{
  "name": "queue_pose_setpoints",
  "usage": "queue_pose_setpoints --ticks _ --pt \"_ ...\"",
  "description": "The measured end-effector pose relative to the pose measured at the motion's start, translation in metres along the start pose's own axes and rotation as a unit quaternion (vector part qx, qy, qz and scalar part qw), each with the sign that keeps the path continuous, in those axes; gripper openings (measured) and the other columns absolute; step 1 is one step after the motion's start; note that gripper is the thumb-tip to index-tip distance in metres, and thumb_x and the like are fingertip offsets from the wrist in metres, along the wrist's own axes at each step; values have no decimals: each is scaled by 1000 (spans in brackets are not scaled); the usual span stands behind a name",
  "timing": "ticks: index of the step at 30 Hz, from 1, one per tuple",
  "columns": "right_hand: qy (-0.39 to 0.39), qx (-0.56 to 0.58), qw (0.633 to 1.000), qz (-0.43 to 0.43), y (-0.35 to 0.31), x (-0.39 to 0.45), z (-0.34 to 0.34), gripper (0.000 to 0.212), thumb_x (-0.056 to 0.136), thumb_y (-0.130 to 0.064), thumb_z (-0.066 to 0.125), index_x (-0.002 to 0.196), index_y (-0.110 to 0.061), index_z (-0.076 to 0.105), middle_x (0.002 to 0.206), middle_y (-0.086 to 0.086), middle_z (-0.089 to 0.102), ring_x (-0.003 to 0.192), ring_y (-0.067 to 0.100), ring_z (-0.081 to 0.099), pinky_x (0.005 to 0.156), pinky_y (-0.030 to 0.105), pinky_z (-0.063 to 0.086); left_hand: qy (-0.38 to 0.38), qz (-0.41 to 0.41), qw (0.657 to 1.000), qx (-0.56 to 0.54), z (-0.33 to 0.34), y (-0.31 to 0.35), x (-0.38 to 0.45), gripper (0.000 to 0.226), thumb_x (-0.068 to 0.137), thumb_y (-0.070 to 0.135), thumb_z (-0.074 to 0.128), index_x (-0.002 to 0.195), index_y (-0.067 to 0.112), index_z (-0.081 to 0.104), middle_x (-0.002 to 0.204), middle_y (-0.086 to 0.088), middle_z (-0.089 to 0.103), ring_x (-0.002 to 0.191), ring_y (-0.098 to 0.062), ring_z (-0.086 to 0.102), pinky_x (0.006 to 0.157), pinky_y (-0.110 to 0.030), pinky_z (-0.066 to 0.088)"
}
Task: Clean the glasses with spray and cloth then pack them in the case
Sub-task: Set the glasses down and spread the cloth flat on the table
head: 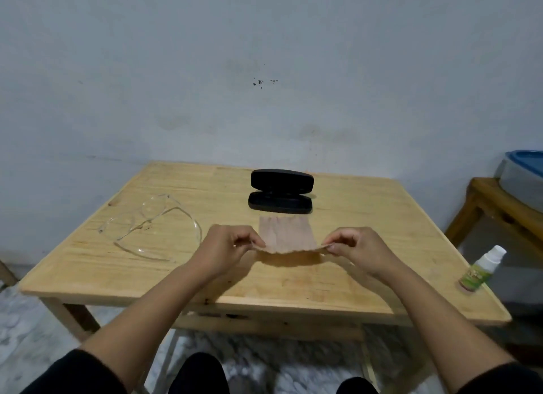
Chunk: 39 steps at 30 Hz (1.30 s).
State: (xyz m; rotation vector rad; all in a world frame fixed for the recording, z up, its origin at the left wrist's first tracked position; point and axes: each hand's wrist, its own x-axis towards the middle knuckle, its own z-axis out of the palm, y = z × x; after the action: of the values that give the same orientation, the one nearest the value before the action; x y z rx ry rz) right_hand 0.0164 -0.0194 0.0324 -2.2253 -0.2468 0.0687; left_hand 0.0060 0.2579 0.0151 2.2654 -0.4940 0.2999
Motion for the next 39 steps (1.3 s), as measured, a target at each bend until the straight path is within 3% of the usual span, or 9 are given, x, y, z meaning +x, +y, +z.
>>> queue_pose_setpoints --ticks 3,8,11,13,16,19,25,34,39 --pt "-32 -66 997 4 11 -19 11 18 83 -16 68 81 -34 69 86 -18 67 88 -1 59 78 11 41 -55 24 998 35 15 -11 -22 17 79 9 69 85 24 74 85 9 74 80 -1 68 77 -23 55" --pt "-94 -32 995 -8 4 -28 1 23 84 -21 65 106 -28 68 106 -11 68 99 2 61 92 24 48 -158 -19 987 -10 -2 -3 -19 20 78 24 69 97 31 71 102 14 70 94 4 63 87 -11 48" --pt "10 -42 999 -13 2 -16 11 31 92 -25 53 122 -23 61 125 -5 61 113 8 54 100 26 41 -105 -42 993 -19 -9 1 -5 34 75 44 50 105 35 65 109 9 68 93 -3 62 86 -19 49" --pt "43 -124 991 -24 0 0 27 38 96 -27 44 133 -22 51 137 -2 52 125 13 47 103 25 33 -63 -69 995 19 5 6 7 45 79 47 43 115 28 63 121 5 63 109 -9 56 95 -24 42" --pt "28 -199 978 -60 -2 22 51 44 99 -25 36 142 -18 38 149 1 40 136 14 35 110 24 22 -33 -82 988 123 39 13 22 41 94 35 38 131 20 49 139 -1 50 128 -17 43 106 -30 33" --pt "0 -212 976 -47 4 37 63 46 100 -26 33 144 -14 31 153 4 32 140 16 28 113 25 20 -49 -71 977 197 59 5 30 43 97 28 32 135 10 42 144 -9 43 134 -20 36 111 -30 27" --pt "20 -227 973 -26 16 42 66 45 98 -30 36 138 -12 40 145 8 43 131 21 41 107 34 37 -29 -116 966 230 69 1 31 48 98 27 30 140 5 32 147 -13 37 136 -21 32 112 -28 25" --pt "29 -244 969 -21 9 45 64 42 98 -29 36 133 -11 48 142 9 46 128 22 43 104 31 35 -20 -126 967 221 63 3 31 46 97 29 31 137 8 39 144 -11 42 133 -21 37 109 -30 31" --pt "53 -217 971 -81 -19 55 63 36 97 -19 40 131 -14 53 144 2 45 130 18 43 104 22 29 67 -105 975 182 22 -6 24 37 94 24 41 126 10 53 131 -9 56 122 -22 50 105 -30 37"
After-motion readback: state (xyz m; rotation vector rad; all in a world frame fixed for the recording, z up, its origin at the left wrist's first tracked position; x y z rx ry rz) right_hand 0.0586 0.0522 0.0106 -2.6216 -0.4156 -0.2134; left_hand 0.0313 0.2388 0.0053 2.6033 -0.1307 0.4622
